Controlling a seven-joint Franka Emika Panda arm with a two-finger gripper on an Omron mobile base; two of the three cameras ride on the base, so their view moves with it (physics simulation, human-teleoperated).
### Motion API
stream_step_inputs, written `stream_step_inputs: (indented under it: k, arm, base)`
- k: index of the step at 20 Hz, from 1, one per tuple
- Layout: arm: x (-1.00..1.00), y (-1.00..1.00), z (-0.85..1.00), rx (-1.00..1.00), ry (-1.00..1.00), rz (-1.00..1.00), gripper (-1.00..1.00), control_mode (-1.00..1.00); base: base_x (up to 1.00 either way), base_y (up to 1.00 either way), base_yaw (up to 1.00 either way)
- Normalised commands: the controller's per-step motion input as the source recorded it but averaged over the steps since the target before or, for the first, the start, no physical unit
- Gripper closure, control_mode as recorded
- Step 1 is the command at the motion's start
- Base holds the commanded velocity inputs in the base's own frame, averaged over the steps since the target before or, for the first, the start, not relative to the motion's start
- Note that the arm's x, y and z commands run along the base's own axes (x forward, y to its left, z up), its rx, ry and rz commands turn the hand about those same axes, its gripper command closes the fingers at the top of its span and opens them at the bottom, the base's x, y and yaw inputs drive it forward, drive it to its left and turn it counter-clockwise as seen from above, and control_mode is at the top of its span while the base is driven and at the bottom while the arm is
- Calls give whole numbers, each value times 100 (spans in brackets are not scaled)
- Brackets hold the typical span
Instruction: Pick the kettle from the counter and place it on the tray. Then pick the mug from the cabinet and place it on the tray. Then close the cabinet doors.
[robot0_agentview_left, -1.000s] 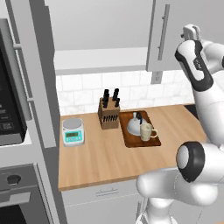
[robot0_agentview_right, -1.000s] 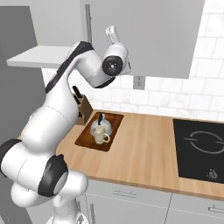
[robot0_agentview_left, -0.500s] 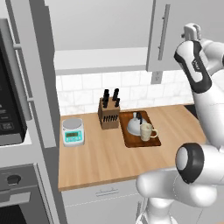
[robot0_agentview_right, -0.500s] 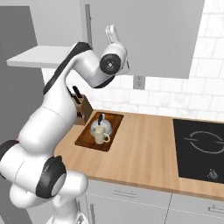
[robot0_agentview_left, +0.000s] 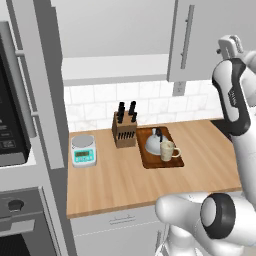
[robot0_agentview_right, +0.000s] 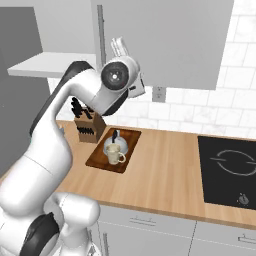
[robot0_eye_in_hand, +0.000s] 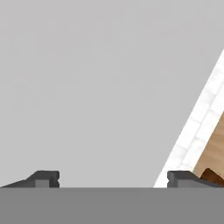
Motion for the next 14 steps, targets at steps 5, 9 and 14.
stream_step_inputs:
  k: [5,9,14]
  arm:
    - [-74,21,0,-18,27,0,-100,-100]
    - [-5,6,0,-3,3,0,-100,-100]
    - [-26,23,0,-1,1,0,-100,-100]
  base:
    - [0,0,0]
    - [0,0,0]
    - [0,0,0]
